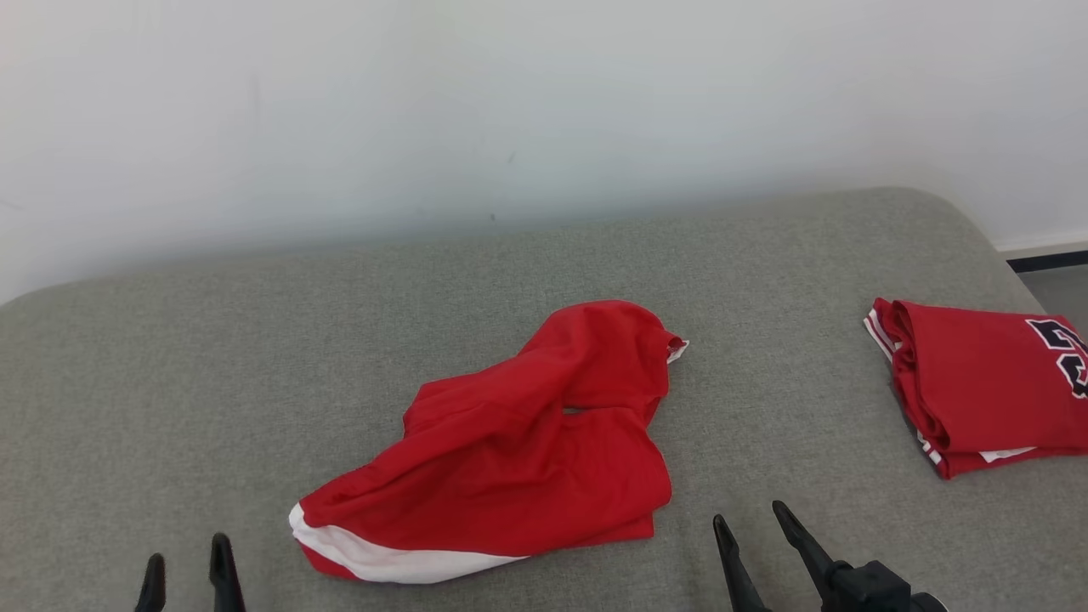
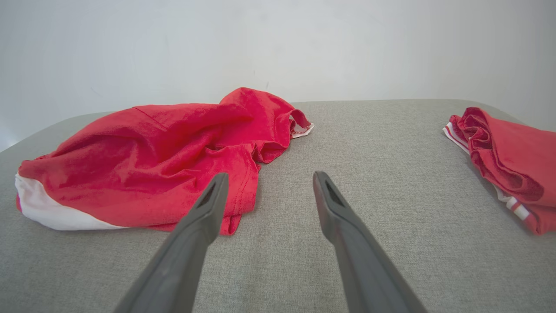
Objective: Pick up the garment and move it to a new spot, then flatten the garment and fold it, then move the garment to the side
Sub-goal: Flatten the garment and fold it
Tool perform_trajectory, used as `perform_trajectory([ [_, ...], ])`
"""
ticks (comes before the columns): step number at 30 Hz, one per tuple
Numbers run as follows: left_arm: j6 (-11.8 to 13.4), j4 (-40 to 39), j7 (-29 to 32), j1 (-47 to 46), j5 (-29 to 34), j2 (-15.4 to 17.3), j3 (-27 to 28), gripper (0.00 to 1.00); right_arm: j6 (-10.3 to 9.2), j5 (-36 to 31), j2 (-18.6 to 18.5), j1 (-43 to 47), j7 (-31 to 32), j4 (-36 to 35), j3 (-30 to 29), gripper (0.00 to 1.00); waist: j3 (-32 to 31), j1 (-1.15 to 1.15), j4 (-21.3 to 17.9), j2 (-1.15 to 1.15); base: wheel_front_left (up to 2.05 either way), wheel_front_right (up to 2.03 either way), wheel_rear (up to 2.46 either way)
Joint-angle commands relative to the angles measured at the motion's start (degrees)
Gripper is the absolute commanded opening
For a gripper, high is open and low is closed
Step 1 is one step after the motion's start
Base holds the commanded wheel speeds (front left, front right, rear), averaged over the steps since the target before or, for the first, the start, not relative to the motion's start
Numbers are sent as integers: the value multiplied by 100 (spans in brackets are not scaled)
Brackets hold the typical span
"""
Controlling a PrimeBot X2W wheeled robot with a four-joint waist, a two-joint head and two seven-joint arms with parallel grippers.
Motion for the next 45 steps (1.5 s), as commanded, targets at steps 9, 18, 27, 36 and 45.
perform_trajectory([
  [9, -81, -511, -15, 771, 252, -2, 329, 100, -18, -92, -4, 130, 284, 77, -129, 100, -96, 0, 200, 0, 0, 0, 0],
  [18, -82, -312, -15, 901, 586, -2, 316, 100, -18, -147, -4, 118, 458, 145, -155, 100, -103, 0, 290, 0, 0, 0, 0],
  [27, -83, -260, -15, 853, 797, -1, -64, 100, -18, 69, -6, -361, 1349, 556, 173, 100, -36, 0, 488, 0, 0, 0, 0],
  [36, -84, -237, -15, 778, 750, 24, -237, 100, -18, 385, -4, -974, 2129, 1202, 401, 100, 105, 0, 761, 0, 0, 0, 0],
  [45, -84, -180, -15, 697, 673, 87, -308, 100, -18, 454, -5, -1388, 2230, 1752, 491, 100, 279, 0, 888, 0, 0, 0, 0],
])
